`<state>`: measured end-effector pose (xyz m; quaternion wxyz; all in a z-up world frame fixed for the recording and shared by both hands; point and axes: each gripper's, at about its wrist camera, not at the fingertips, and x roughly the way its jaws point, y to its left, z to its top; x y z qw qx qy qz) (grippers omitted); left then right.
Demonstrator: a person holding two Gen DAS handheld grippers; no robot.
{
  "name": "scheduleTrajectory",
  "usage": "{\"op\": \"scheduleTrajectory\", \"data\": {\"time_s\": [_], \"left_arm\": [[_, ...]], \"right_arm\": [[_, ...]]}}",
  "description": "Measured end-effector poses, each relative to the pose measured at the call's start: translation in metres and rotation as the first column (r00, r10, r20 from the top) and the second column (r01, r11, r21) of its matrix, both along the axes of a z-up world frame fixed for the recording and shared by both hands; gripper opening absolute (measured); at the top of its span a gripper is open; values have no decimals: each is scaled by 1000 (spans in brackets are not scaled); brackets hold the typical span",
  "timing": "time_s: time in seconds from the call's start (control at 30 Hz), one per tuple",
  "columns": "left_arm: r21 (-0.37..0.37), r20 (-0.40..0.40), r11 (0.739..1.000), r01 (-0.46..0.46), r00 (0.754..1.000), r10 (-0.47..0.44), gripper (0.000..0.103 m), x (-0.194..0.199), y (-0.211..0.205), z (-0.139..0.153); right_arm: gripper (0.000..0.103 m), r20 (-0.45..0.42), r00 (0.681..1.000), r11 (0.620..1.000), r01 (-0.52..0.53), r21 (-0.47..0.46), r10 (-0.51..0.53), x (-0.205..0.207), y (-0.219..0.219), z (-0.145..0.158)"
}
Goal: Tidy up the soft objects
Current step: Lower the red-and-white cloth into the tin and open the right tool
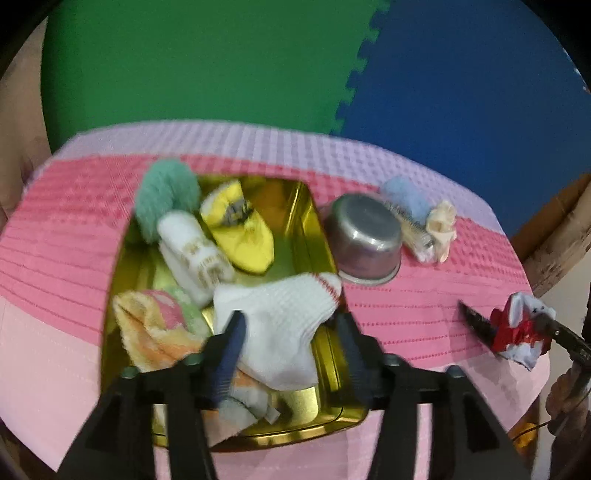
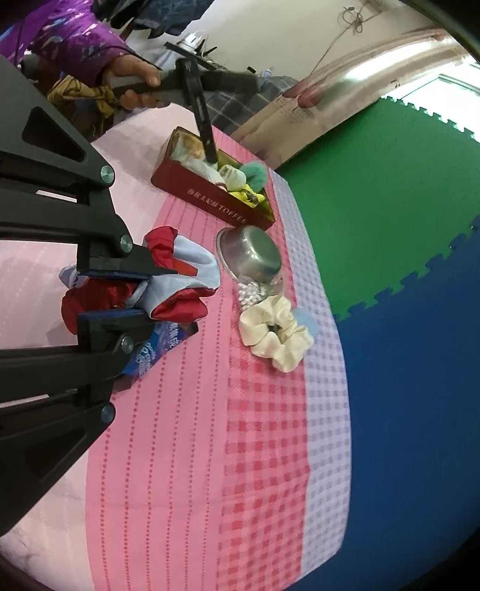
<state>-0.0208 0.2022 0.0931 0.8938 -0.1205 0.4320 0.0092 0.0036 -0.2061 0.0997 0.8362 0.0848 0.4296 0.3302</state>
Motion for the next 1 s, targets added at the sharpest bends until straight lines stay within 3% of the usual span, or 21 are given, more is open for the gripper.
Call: {"op": "scheduleTrajectory", "data": {"time_s": [0.13,0.3,0.43,0.57,0.73,0.93,1.0], "left_arm": [[50,65,999,-1,998,-2,63,-17,-7,27],[98,142,991,-87,987,73,66,-66,-12,47],[143,176,975,-172,974,146,68,-118,-12,40],[140,187,963,-230,961,202,69,-160,-6,27],[141,184,954,-265,954,237,69,-176,3,13],[155,199,954,-256,954,224,69,-185,7,12],[162,207,954,-253,954,218,69,-187,9,13]], "right_arm": [[11,26,1000,1000,-13,23,12,-3,6,11],[11,51,996,991,-73,111,68,4,33,45],[11,50,993,973,-117,198,110,24,64,77],[11,83,982,966,-181,182,169,31,112,98],[12,7,980,972,-196,131,197,52,194,71],[13,-145,978,982,-127,140,147,82,256,15],[13,-168,978,989,-107,104,124,86,276,-1]]}}
